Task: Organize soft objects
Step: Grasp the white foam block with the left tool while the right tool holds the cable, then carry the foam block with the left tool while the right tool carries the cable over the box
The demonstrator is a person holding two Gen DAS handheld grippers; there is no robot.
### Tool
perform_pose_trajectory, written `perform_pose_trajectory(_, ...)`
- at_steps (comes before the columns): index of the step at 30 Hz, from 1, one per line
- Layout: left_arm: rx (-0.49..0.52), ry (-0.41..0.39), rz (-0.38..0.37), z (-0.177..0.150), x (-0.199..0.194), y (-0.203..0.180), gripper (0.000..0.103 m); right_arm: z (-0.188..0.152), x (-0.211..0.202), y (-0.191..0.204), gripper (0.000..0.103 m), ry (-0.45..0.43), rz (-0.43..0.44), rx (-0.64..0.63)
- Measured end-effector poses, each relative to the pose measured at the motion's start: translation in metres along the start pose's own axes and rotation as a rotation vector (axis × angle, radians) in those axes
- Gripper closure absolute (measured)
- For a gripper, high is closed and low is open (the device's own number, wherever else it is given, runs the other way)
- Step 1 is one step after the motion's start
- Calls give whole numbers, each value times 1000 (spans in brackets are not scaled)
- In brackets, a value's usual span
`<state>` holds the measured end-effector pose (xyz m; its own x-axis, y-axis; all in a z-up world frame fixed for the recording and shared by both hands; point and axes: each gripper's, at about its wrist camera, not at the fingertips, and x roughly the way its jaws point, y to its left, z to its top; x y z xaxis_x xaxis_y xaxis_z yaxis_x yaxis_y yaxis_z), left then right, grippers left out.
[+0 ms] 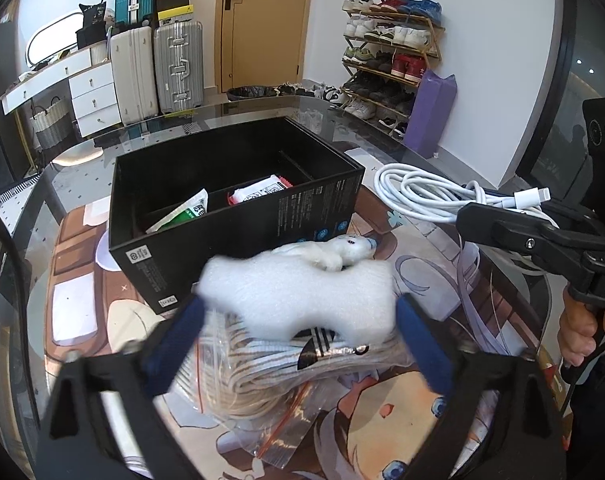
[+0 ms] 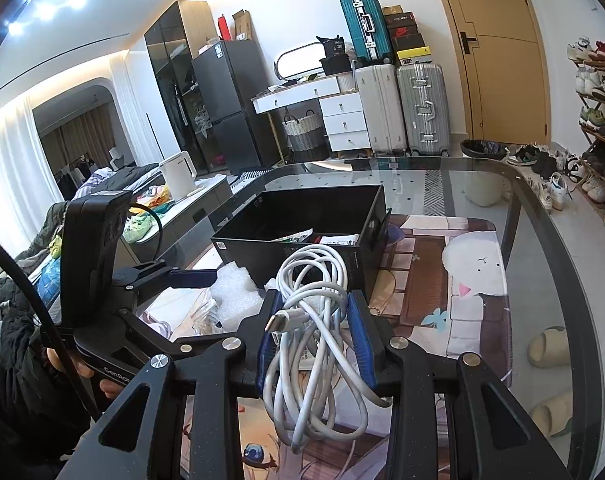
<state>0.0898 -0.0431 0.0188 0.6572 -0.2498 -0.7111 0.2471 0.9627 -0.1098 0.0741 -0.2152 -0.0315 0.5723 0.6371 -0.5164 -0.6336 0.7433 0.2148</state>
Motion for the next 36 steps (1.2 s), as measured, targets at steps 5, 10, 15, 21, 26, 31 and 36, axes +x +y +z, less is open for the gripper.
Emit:
perform_pose_trajectory(5, -1, -18, -5, -1, -4, 3, 33, 0, 0, 0, 69, 0, 0, -2)
perform_pose_trajectory(10, 2, -57, -12, -4, -14, 6, 34, 0, 0, 0, 69, 2, 1, -3)
perform_pose_trajectory(15, -4, -83, -7, -7, -22, 9, 34, 0, 1, 0, 69, -1, 1, -3)
perform_pose_trajectory(21, -25, -117, 5, -5, -34, 16, 34, 1, 4, 3, 69, -4, 4, -10)
perform_pose_trajectory(26, -37, -139, 22, 3, -43, 25, 34, 4, 7, 8, 69, -4, 10, -25)
perform_pose_trajectory(31, -43, -153, 41, 13, -47, 32, 34, 12, 10, 14, 69, -8, 7, -40)
perform_pose_trajectory(36, -60, -157, 54, 21, -45, 40, 34, 24, 16, 18, 69, -1, -8, -57)
